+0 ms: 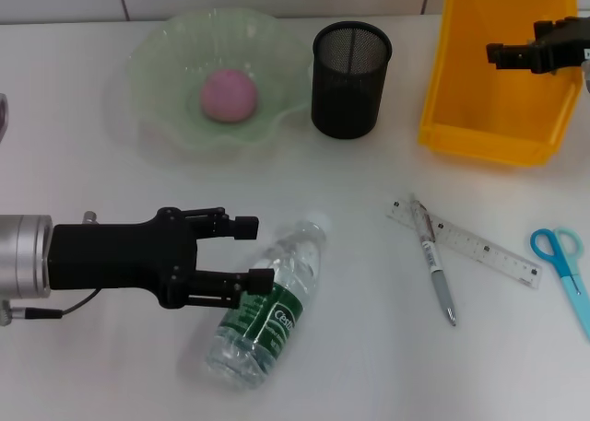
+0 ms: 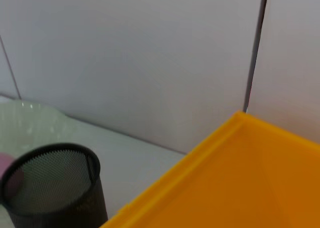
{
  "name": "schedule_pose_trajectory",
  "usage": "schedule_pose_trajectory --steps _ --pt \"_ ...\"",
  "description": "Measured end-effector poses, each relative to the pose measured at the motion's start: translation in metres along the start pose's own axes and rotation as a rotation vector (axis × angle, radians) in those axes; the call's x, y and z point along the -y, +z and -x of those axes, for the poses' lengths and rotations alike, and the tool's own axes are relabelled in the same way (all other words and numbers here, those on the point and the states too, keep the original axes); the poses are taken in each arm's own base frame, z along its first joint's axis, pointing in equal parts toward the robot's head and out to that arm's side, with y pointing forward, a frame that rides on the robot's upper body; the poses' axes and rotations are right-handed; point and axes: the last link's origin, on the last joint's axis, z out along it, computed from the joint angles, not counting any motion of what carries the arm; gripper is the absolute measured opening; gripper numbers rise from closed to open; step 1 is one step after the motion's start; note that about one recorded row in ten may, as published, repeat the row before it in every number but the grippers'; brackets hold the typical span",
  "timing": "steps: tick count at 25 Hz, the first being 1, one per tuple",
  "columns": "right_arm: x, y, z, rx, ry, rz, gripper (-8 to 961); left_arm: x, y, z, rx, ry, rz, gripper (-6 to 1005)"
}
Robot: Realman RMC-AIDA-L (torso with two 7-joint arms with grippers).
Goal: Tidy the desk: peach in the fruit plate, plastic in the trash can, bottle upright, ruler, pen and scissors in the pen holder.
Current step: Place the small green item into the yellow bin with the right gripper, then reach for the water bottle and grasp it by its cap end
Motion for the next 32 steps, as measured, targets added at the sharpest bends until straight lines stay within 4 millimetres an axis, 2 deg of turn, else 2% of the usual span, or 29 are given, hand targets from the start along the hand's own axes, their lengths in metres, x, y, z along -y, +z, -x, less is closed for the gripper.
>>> schedule_pose_trajectory --steps 15,20,22,23,26,27,28,29,30,31,32 --pt "0.004 -0.024 0.006 0.162 0.060 0.044 801 0.001 0.000 0.000 -0.001 0.002 -0.003 750" --pt "0.002 -0.045 0.009 0.241 0.082 0.150 801 0.000 -0.002 -0.001 -0.006 -0.002 -0.002 748" --pt "-0.001 -0.064 0.006 0.281 0.066 0.253 801 0.000 -0.003 -0.002 -0.007 -0.015 -0.001 747" --pt "-0.001 -0.064 0.006 0.281 0.066 0.253 801 0.000 -0.003 -0.002 -0.007 -0.015 -0.001 747" --pt "-0.006 -0.089 -0.006 0.303 0.030 0.380 801 0.000 -0.004 -0.005 -0.005 -0.040 0.006 746" --pt "-0.010 -0.105 -0.019 0.313 -0.001 0.466 801 0.001 -0.006 -0.008 -0.005 -0.059 0.007 745" --pt "-0.010 -0.105 -0.019 0.313 -0.001 0.466 801 0.001 -0.006 -0.008 -0.005 -0.059 0.007 745" --pt "-0.017 -0.119 -0.036 0.317 -0.033 0.558 801 0.001 -0.007 -0.009 -0.004 -0.067 0.005 744" --pt "-0.017 -0.119 -0.036 0.317 -0.033 0.558 801 0.002 -0.008 -0.012 -0.005 -0.091 -0.001 744" --pt "-0.019 -0.126 -0.046 0.320 -0.047 0.600 801 0.004 -0.009 -0.014 -0.005 -0.113 -0.007 744" --pt "-0.023 -0.135 -0.068 0.328 -0.060 0.676 801 0.007 -0.011 -0.022 -0.003 -0.164 -0.022 743"
